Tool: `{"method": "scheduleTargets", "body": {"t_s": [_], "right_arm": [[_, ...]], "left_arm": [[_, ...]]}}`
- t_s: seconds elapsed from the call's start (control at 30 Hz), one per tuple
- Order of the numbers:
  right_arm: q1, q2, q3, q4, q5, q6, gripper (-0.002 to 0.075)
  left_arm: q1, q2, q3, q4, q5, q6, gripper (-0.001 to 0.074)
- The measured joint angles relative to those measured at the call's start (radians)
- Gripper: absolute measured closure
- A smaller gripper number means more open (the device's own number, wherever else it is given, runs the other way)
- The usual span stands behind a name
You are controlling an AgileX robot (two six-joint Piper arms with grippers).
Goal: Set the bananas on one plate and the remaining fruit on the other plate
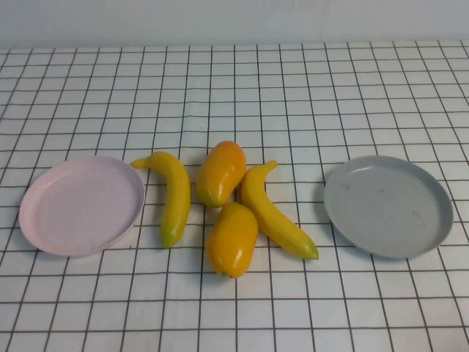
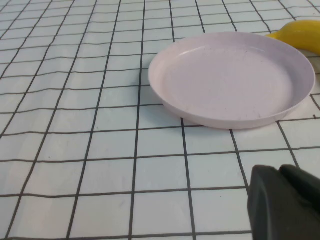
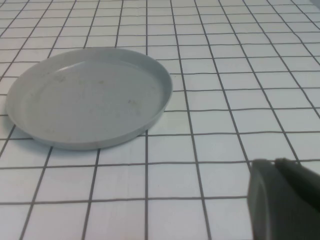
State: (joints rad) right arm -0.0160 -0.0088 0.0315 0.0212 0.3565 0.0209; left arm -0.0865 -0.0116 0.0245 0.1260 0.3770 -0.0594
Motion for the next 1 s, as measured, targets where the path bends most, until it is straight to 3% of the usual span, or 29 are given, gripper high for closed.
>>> {"method": "scheduleTargets", "body": {"t_s": [0.77,1.0], "right_arm": [[0.0,0.0,0.0,0.0,0.0,0.0,0.0742],[0.0,0.0,0.0,0.0,0.0,0.0,0.0742]], "left_arm": [[-0.003,0.0,0.0,0.01,0.0,0.0,0.0738],[-0.083,0.0,0.0,0.016,0.0,0.0,0.0738]]}}
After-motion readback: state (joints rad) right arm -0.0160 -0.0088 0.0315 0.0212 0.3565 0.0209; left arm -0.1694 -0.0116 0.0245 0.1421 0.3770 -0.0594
